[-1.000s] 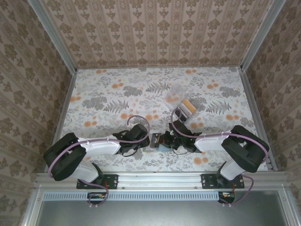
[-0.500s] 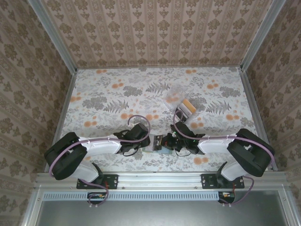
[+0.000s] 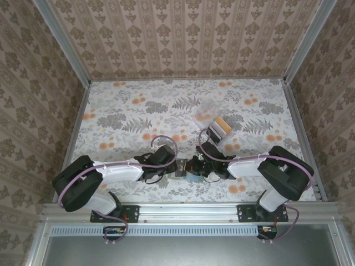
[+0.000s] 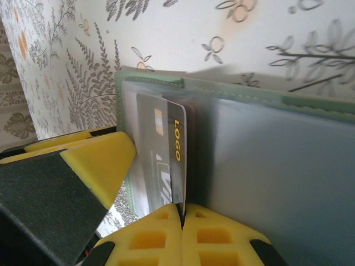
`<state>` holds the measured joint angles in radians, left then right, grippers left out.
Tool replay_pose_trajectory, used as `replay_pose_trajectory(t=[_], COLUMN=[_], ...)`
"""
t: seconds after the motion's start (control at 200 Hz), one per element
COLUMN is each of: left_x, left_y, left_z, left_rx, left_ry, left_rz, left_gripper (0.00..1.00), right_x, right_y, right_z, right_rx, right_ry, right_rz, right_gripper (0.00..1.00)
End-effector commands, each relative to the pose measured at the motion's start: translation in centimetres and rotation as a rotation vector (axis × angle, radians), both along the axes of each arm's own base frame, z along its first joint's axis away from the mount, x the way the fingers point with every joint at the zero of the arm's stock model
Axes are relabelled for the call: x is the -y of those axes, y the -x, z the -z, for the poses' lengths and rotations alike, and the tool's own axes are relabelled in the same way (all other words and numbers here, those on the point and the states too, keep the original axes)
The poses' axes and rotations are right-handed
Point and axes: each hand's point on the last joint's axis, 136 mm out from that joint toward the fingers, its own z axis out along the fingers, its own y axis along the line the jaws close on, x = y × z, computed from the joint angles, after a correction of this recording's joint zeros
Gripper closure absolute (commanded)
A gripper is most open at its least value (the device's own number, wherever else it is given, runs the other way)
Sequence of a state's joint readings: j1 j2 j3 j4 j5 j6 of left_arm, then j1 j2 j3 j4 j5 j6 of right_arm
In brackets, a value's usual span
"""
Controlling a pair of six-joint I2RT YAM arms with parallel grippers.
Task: Put the credit cards into the card holder
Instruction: Insert the credit card into the card slot.
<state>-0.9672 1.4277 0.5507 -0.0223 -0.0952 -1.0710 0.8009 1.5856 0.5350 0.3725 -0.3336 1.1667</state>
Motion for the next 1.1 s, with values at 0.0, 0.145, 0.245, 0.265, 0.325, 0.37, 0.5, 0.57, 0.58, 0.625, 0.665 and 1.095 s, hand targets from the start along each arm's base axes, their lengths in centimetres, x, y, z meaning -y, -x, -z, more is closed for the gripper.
replay_pose_trajectory(t=[0.0, 0.145, 0.245, 0.265, 0.325, 0.37, 0.5, 0.57, 0.58, 0.625, 0.665, 1.095], left_x=[0.6, 0.6, 0.6, 0.6, 0.6, 0.5, 0.5, 0.5, 0.5, 0.5, 0.6, 1.1], left_y=[2.4, 2.3, 2.3, 2.3, 2.3, 2.4, 2.4, 2.4, 2.4, 2.3, 2.3, 2.3], left_z=[1.5, 1.4, 1.4, 1.4, 1.4, 1.5, 1.6, 1.5, 1.6, 1.5, 1.5, 1.3], left_rx=[-0.103, -0.098, -0.097, -0.097, -0.098, -0.098, -0.101, -0.101, -0.101, -0.099, -0.1, -0.102], left_ry=[0.001, 0.003, 0.002, 0.001, 0.001, -0.001, -0.002, 0.0, 0.0, 0.0, 0.001, 0.035], left_rz=[0.056, 0.054, 0.053, 0.051, 0.051, 0.053, 0.05, 0.051, 0.051, 0.051, 0.053, 0.047], left_gripper=[0.72, 0.72, 0.72, 0.72, 0.72, 0.71, 0.72, 0.72, 0.72, 0.72, 0.72, 0.71], right_x=[-0.8, -1.2, -0.7, -0.6, 0.1, 0.5, 1.2, 1.4, 1.3, 1.3, 1.0, -1.8], right_y=[0.8, 1.0, 1.0, 1.1, 1.2, 1.2, 1.6, 1.6, 1.6, 1.6, 1.5, 0.9], right_z=[0.7, 0.7, 0.7, 0.8, 0.8, 0.8, 0.7, 0.7, 0.7, 0.8, 0.7, 0.0], right_rx=[-0.037, -0.055, -0.055, -0.056, -0.055, -0.053, -0.056, -0.057, -0.057, -0.056, -0.057, -0.067], right_ry=[0.008, 0.019, 0.042, 0.053, 0.088, 0.11, 0.14, 0.144, 0.144, 0.144, 0.135, 0.039], right_rz=[-0.038, -0.063, -0.056, -0.054, -0.048, -0.045, -0.045, -0.045, -0.045, -0.048, -0.053, -0.094], right_gripper=[0.98, 0.94, 0.88, 0.88, 0.86, 0.82, 0.79, 0.77, 0.78, 0.77, 0.78, 0.89])
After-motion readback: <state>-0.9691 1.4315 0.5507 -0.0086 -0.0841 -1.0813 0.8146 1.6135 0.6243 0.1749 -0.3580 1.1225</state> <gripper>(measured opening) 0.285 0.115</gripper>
